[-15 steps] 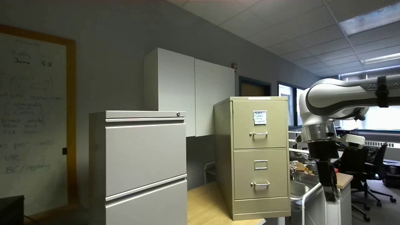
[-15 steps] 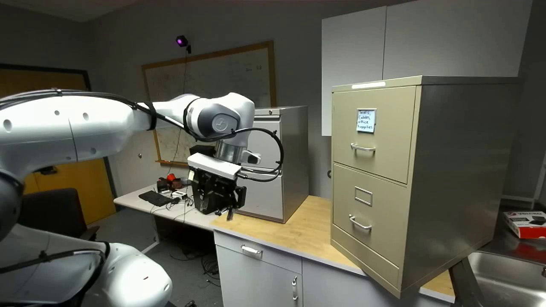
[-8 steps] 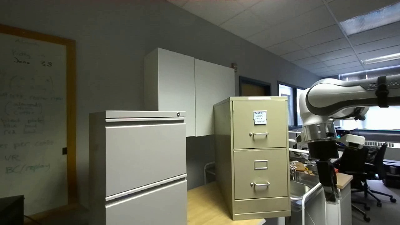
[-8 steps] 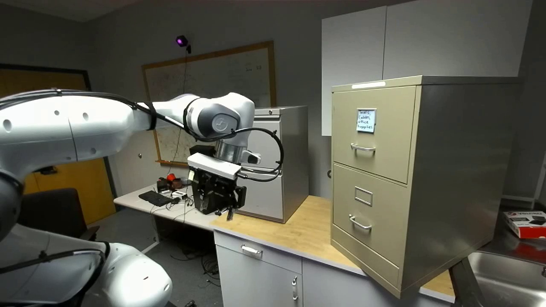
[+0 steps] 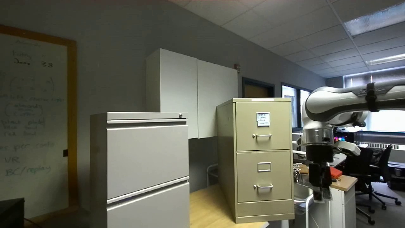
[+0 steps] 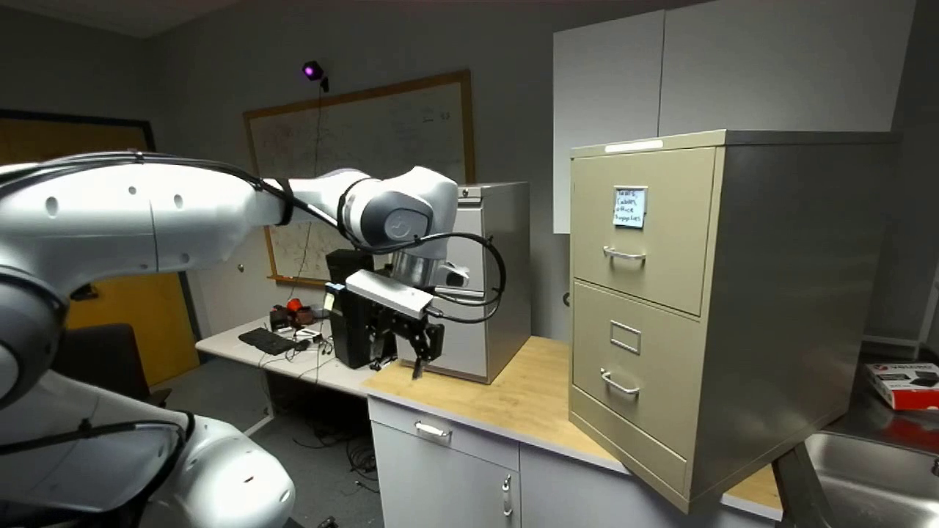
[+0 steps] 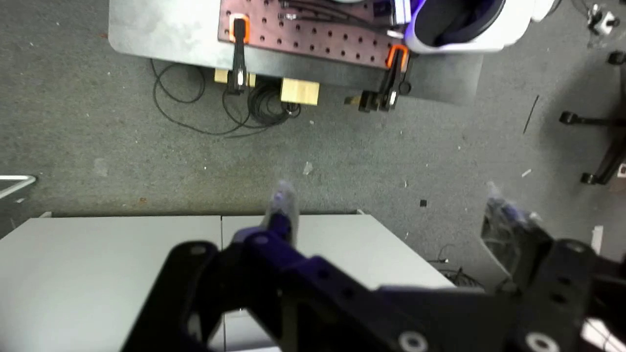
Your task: Open the bottom drawer of the cabinet to the right
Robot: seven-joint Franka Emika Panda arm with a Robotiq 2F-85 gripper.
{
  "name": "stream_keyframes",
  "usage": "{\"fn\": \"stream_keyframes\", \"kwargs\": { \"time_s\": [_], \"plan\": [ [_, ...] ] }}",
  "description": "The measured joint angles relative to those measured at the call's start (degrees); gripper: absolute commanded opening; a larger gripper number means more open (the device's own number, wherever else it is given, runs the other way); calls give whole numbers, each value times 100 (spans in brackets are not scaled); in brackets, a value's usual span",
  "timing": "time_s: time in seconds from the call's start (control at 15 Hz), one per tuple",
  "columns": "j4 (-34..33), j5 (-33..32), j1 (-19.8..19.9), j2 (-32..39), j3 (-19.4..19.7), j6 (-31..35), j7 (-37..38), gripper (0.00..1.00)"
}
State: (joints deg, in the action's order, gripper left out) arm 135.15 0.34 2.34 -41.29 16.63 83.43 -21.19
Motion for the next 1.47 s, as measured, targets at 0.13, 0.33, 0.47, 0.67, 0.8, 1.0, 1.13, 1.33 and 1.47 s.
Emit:
{"fn": "stream_keyframes", "kwargs": {
  "time_s": [0.13,0.33,0.47,0.67,0.8,1.0,1.13,1.33,1.47],
  "plan": [
    [-90,218,49,312,138,494,18,100],
    [-342,769,107,893,343,1093,19,100],
    [-584,1183,142,1301,469,1332,16,100],
    [-1025,1840,272,1895,639,1534,14,100],
    [-1323,2313,416,2261,746,1592,19,100],
    [-1676,3111,697,2776,897,1648,41,100],
    [-1865,3652,917,3108,980,1657,86,100],
    [-2173,4299,1286,3610,1018,1671,294,100],
    [-2443,4599,1517,3981,1021,1667,467,100]
  ]
}}
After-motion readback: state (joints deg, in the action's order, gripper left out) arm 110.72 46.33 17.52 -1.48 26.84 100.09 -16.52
